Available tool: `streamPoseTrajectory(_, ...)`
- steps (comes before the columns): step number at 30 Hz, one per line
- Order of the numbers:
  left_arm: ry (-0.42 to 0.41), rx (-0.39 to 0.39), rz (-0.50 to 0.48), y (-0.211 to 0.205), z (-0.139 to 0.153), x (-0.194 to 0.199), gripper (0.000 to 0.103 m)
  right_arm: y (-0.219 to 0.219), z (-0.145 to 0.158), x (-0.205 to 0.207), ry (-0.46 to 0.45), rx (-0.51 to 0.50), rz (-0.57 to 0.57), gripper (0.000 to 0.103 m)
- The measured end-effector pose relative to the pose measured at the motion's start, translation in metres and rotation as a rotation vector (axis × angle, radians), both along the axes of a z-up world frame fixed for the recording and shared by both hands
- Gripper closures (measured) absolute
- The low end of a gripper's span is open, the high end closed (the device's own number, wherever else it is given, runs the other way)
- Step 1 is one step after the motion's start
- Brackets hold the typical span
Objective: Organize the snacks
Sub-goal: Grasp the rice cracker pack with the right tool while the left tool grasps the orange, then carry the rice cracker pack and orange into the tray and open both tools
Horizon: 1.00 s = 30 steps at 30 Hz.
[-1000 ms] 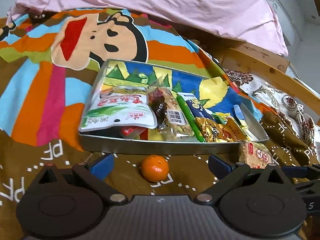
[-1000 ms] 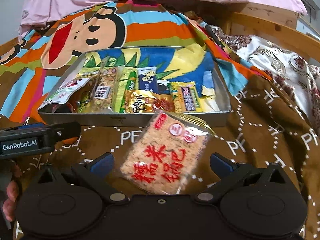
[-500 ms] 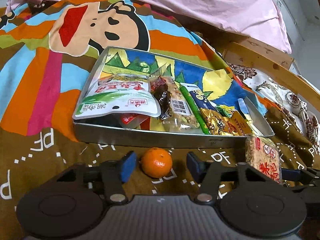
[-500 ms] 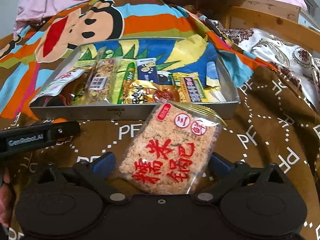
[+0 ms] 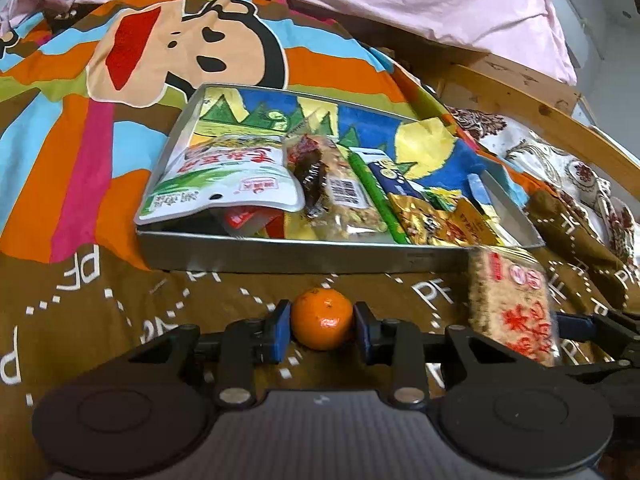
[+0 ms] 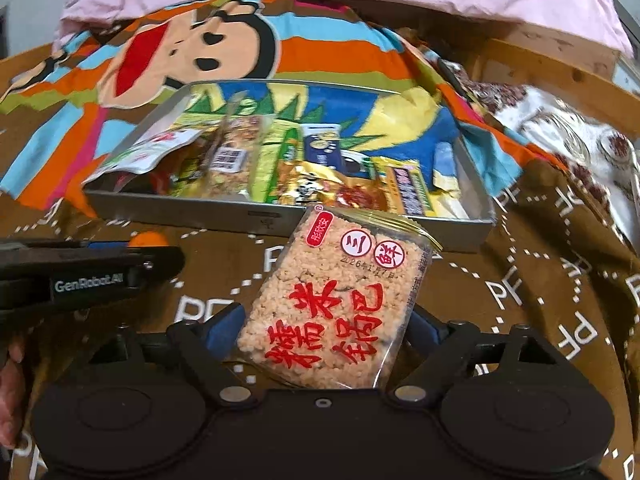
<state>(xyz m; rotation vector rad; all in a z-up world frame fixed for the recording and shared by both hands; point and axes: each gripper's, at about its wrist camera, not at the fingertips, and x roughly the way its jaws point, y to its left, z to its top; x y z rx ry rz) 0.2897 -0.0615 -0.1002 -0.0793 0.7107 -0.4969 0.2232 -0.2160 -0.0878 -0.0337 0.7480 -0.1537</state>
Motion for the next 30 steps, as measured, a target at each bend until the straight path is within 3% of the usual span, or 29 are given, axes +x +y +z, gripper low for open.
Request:
streamPoseTrajectory(6, 0.036, -0.022, -0.037, 0.001, 0.004, -0.009, 0.067, 0.011, -0.001, -0.006, 0.018, -0.009, 0.050, 0.019)
streamPoseTrajectory(13, 0.047, -0.018, -0.026, -0.001, 0.007, -0.007, 0.068, 0.023, -0.004, -0.008, 0.001, -0.127, 0.112, 0.020)
streamPoseTrajectory(22, 0.013, -0.063, 0.003, 0.003, 0.019, -0.006, 0.068, 0.048, -0.010, -0.015, -0.045, -0.387, 0.245, 0.021)
streamPoseTrajectory(30, -0.032, -0.124, 0.027, 0.008, 0.035, -0.005, 0.068, 0.067, -0.025, -0.027, -0.124, -0.707, 0.368, 0.021)
